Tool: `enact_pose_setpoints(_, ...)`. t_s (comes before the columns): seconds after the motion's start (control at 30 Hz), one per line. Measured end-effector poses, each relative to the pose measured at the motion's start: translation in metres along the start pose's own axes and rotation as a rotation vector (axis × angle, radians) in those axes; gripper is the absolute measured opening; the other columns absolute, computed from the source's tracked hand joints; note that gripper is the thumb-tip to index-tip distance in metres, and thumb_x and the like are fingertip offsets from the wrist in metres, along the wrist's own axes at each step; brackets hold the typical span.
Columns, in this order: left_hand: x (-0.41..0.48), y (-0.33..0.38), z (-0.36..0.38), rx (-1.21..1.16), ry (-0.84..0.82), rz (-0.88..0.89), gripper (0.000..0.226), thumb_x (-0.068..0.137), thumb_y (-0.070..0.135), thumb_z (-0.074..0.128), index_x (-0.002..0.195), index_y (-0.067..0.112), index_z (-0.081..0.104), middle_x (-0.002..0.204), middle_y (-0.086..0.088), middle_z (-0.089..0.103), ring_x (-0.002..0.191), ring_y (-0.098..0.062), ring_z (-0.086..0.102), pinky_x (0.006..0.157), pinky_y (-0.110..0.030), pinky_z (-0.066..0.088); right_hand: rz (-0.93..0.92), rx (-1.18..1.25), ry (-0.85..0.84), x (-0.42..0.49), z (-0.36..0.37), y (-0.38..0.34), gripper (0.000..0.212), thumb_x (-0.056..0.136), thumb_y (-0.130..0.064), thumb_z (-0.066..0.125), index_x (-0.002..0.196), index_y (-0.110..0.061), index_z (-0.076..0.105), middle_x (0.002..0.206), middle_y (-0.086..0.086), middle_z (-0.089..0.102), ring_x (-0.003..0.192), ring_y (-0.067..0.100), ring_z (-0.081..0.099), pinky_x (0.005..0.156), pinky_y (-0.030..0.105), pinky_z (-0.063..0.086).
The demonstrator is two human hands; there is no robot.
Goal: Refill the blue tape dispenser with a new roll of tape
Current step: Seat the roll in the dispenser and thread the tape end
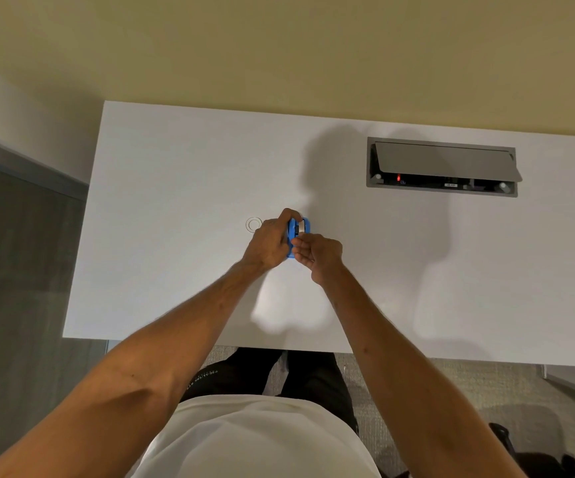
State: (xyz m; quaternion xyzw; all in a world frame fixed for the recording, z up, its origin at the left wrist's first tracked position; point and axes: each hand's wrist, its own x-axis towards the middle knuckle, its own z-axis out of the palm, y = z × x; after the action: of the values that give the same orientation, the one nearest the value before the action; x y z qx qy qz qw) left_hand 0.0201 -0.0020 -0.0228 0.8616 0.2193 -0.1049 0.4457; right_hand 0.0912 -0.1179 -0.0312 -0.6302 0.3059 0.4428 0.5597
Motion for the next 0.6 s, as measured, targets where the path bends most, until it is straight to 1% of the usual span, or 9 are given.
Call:
enact_pose_setpoints(0.07, 0.0, -0.002, 0.0, -0.022, -0.017, -0.02, 0.059, 0.083, 0.021, 0.046, 0.141, 0.011, 0.05, 0.114, -0.014, 0.074, 0.098, -0.036, 0.072, 0.092, -0.051, 0.06, 0.004, 0.007, -0.002, -0.001, 0.002, 0.0, 0.024, 0.088, -0.014, 0.076, 0.104, 0.004, 0.074, 0.079, 0.013, 0.079, 0.061, 0.02, 0.075, 0.057, 0.025, 0.062)
enact_pose_setpoints(0.13, 0.002, -0.006, 0.001, -0.009, -0.054, -0.059, 0.074, 0.084, 0.019, 0.057, 0.155, 0.013, 0.038, 0.134, -0.015, 0.069, 0.116, -0.036, 0.069, 0.103, -0.05, 0.058, 0.026, 0.013, -0.014, -0.001, 0.003, -0.001, 0.025, 0.092, -0.015, 0.071, 0.106, 0.006, 0.071, 0.07, 0.01, 0.078, 0.056, 0.018, 0.075, 0.052, 0.025, 0.061)
enact_pose_setpoints(0.2, 0.003, -0.013, 0.004, 0.068, -0.103, -0.054, 0.091, 0.087, 0.018, 0.074, 0.164, 0.014, 0.026, 0.151, -0.011, 0.059, 0.135, -0.033, 0.06, 0.116, -0.047, 0.05, 0.079, 0.044, -0.044, 0.0, 0.003, -0.001, 0.028, 0.102, -0.016, 0.055, 0.112, 0.008, 0.066, 0.061, 0.006, 0.076, 0.052, 0.015, 0.074, 0.052, 0.025, 0.063)
enact_pose_setpoints(0.23, 0.002, -0.018, 0.006, 0.122, -0.121, -0.026, 0.095, 0.088, 0.021, 0.078, 0.166, 0.014, 0.023, 0.157, -0.009, 0.054, 0.142, -0.031, 0.054, 0.122, -0.045, 0.045, 0.098, 0.054, -0.044, 0.001, 0.003, -0.001, 0.028, 0.105, -0.017, 0.05, 0.111, 0.006, 0.065, 0.06, 0.006, 0.075, 0.051, 0.014, 0.074, 0.053, 0.024, 0.062)
enact_pose_setpoints(0.3, 0.001, -0.024, 0.01, 0.205, -0.126, 0.029, 0.097, 0.09, 0.03, 0.079, 0.167, 0.014, 0.023, 0.164, -0.005, 0.046, 0.151, -0.027, 0.045, 0.128, -0.042, 0.037, 0.089, 0.027, -0.019, 0.002, 0.004, 0.001, 0.022, 0.101, -0.018, 0.058, 0.096, 0.002, 0.067, 0.067, 0.008, 0.076, 0.054, 0.016, 0.074, 0.053, 0.025, 0.062)
enact_pose_setpoints(0.4, -0.001, -0.025, 0.014, 0.231, -0.06, 0.043, 0.092, 0.089, 0.034, 0.079, 0.164, 0.014, 0.03, 0.159, -0.004, 0.052, 0.146, -0.026, 0.049, 0.126, -0.042, 0.039, 0.052, -0.026, 0.02, 0.005, 0.004, 0.005, 0.01, 0.085, -0.011, 0.072, 0.082, -0.001, 0.07, 0.071, 0.01, 0.07, 0.054, 0.017, 0.067, 0.057, 0.024, 0.06)
enact_pose_setpoints(0.43, 0.0, -0.025, 0.016, 0.241, -0.036, 0.045, 0.088, 0.09, 0.034, 0.079, 0.162, 0.014, 0.034, 0.154, -0.004, 0.056, 0.141, -0.026, 0.053, 0.124, -0.042, 0.041, 0.049, -0.029, 0.029, 0.005, 0.004, 0.006, 0.008, 0.082, -0.008, 0.072, 0.085, 0.0, 0.07, 0.071, 0.01, 0.068, 0.051, 0.016, 0.062, 0.056, 0.023, 0.058)
enact_pose_setpoints(0.5, 0.0, -0.024, 0.018, 0.272, -0.017, 0.036, 0.084, 0.09, 0.033, 0.078, 0.161, 0.015, 0.036, 0.148, -0.004, 0.06, 0.136, -0.026, 0.056, 0.123, -0.042, 0.042, 0.047, -0.043, 0.047, 0.007, 0.004, 0.007, 0.016, 0.079, -0.006, 0.071, 0.094, 0.001, 0.07, 0.074, 0.012, 0.063, 0.051, 0.016, 0.054, 0.056, 0.024, 0.053)
enact_pose_setpoints(0.6, 0.0, -0.026, 0.017, 0.308, -0.034, 0.018, 0.086, 0.092, 0.037, 0.077, 0.163, 0.018, 0.033, 0.154, -0.003, 0.056, 0.143, -0.029, 0.051, 0.127, -0.044, 0.036, 0.038, -0.067, 0.058, 0.011, 0.002, 0.011, 0.025, 0.081, -0.007, 0.073, 0.103, 0.003, 0.071, 0.074, 0.012, 0.062, 0.052, 0.015, 0.052, 0.058, 0.025, 0.051)
